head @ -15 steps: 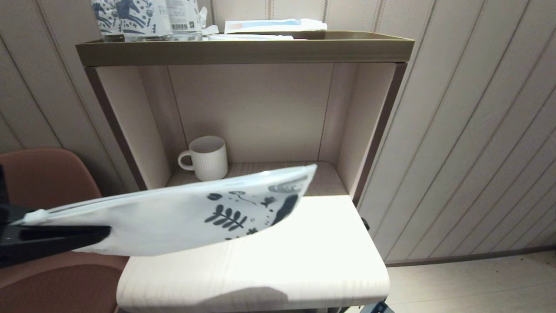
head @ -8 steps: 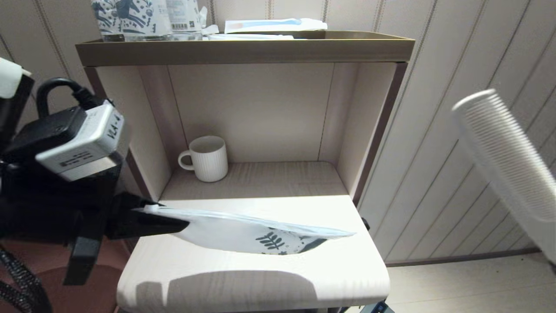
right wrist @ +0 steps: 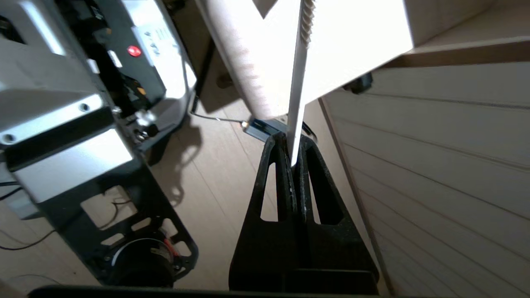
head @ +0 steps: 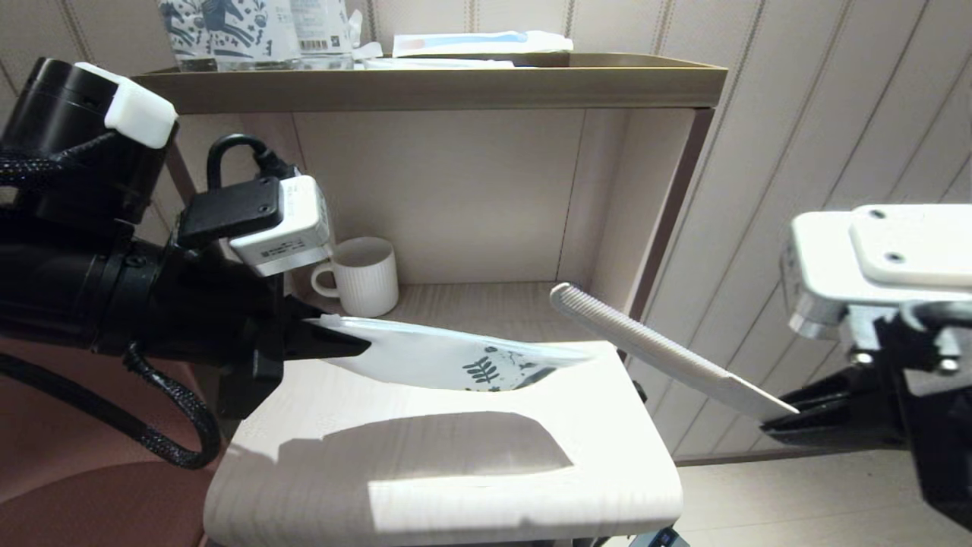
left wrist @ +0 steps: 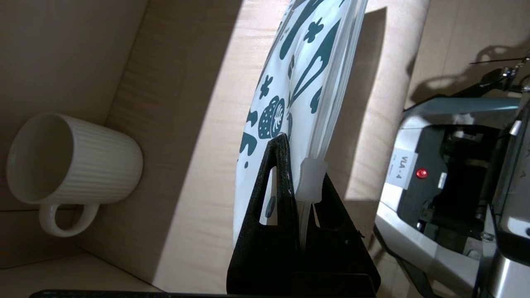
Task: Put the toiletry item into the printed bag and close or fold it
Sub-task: Place the comb into the storage bag
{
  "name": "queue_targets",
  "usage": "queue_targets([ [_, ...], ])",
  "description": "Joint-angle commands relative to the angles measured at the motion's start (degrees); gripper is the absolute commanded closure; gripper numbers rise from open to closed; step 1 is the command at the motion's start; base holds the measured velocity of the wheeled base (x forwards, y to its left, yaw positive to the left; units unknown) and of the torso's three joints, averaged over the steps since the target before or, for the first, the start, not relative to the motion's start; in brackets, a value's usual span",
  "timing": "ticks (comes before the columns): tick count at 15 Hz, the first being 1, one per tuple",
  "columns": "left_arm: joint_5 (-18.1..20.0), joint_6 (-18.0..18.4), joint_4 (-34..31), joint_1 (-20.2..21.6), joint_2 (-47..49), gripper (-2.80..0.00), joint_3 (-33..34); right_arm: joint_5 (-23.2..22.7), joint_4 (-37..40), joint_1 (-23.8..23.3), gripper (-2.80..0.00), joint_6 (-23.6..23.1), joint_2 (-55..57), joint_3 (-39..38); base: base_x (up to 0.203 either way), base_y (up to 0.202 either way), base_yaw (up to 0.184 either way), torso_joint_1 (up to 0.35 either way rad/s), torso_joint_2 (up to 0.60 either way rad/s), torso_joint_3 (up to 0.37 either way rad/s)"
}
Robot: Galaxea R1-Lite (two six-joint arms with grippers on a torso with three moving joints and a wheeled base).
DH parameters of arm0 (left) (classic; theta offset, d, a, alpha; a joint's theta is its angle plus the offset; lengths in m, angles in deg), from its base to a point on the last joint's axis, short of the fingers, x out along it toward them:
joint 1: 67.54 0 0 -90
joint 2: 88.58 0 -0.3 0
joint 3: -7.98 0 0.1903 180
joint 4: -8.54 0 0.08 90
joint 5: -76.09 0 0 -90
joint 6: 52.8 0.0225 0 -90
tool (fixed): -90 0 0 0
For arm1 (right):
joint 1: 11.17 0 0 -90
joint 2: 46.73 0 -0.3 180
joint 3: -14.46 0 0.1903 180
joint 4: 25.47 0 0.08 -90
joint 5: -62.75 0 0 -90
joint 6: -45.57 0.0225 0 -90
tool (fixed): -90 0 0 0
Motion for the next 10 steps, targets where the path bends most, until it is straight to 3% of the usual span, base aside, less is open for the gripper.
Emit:
queue_targets([
  [1, -1.24, 0.35, 1.53, -0.8, 1.96, 0.0, -0.23, 4.52, 3.16, 0.21, 0.0, -0.55, 3.04, 0.94, 0.0, 0.0, 0.0, 0.0, 0.0, 0.0],
  [5, -3.53, 1.71, 2.06, -1.9, 1.97, 0.0, -0.16, 10.26, 17.06, 0.56, 0.0, -1.67, 7.19, 8.1, 0.0, 0.0, 0.0, 0.0, 0.0, 0.0],
  [10, -3.88, 2.33, 2.3, -2.33, 1.97, 0.0, -0.16, 12.57, 24.14, 0.35, 0.0, -1.59, 13.61, 15.26, 0.0, 0.0, 0.0, 0.0, 0.0, 0.0],
])
